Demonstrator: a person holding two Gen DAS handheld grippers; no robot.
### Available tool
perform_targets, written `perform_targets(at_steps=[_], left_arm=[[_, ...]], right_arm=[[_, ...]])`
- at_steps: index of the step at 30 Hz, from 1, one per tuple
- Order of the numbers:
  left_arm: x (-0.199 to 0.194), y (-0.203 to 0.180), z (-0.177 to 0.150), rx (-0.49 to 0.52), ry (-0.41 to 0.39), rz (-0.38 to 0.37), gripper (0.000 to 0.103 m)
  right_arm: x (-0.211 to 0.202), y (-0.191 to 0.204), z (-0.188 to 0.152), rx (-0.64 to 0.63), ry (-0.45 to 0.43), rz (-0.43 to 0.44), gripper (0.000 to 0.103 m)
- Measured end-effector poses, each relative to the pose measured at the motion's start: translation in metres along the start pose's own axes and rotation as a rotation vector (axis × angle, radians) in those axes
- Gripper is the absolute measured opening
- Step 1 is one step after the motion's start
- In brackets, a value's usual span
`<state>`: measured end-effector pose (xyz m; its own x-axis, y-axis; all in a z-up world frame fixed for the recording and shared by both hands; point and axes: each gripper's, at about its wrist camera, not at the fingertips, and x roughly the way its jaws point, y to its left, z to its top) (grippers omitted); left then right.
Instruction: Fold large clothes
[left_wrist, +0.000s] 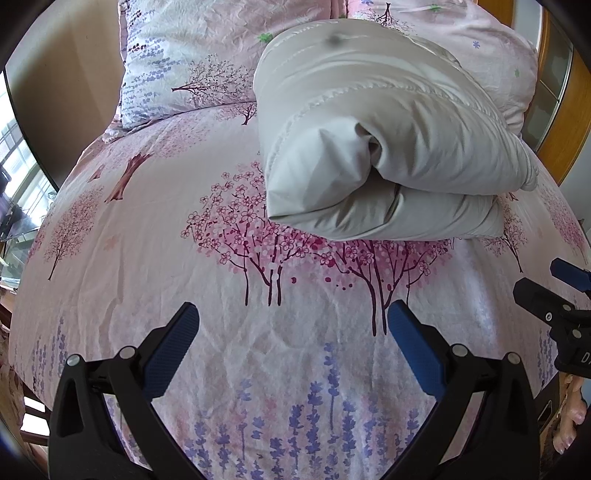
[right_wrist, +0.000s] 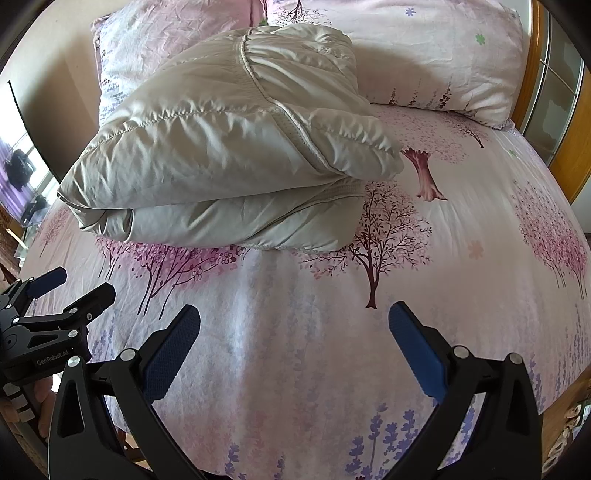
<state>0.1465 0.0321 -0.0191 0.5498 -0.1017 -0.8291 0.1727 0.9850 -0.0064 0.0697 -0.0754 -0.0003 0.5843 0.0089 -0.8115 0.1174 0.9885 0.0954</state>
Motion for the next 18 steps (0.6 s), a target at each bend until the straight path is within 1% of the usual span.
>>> perform_targets(at_steps=[18], left_arm=[[-0.0010, 0.0014, 0.0004, 0.002, 0.004, -0.004, 0.101]], right_arm=[[0.0005, 0.0023, -0.0004, -0.003, 0.000, 0.000, 0.102]])
